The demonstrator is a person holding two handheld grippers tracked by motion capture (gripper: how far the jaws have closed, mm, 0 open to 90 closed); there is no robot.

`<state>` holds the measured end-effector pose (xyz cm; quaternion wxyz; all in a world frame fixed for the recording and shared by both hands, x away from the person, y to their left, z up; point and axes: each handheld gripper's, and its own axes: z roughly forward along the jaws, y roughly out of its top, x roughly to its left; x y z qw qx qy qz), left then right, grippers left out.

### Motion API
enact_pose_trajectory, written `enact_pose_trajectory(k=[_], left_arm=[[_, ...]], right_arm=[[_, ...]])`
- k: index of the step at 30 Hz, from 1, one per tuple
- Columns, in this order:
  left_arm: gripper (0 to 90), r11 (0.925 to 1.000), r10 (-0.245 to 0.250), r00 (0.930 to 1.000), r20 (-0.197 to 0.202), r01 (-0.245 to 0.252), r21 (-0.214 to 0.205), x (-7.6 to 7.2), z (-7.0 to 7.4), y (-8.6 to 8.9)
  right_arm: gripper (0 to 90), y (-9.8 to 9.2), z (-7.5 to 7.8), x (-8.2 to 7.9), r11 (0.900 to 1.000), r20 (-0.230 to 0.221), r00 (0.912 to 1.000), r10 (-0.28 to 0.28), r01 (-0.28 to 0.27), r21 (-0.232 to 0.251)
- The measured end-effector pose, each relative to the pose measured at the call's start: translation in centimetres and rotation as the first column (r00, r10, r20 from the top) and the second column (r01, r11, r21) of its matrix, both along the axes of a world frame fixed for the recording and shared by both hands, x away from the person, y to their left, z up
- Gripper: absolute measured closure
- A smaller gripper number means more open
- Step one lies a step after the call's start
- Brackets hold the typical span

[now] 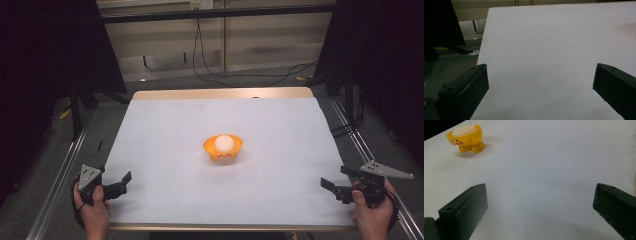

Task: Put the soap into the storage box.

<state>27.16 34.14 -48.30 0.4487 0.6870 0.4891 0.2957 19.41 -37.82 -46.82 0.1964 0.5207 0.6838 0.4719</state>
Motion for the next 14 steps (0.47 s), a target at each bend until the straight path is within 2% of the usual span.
enact_pose_trajectory(k=[9, 14], left_arm=[[0.0, 1.0000, -0.001, 1.0000, 0.003, 0.001, -0.002, -0.02, 0.00, 0.02], [0.0, 1.0000, -0.001, 1.0000, 0.001, 0.001, -0.003, -0.01, 0.00, 0.03]], right_arm=[[0.0, -0.72, -0.50, -0.84, 0.9993, 0.005, 0.9998, -0.018, 0.018, 0.033], [0.0, -0.76, -0.66, -0.92, 0.9994, 0.006, 0.9998, -0.018, 0.018, 0.031]])
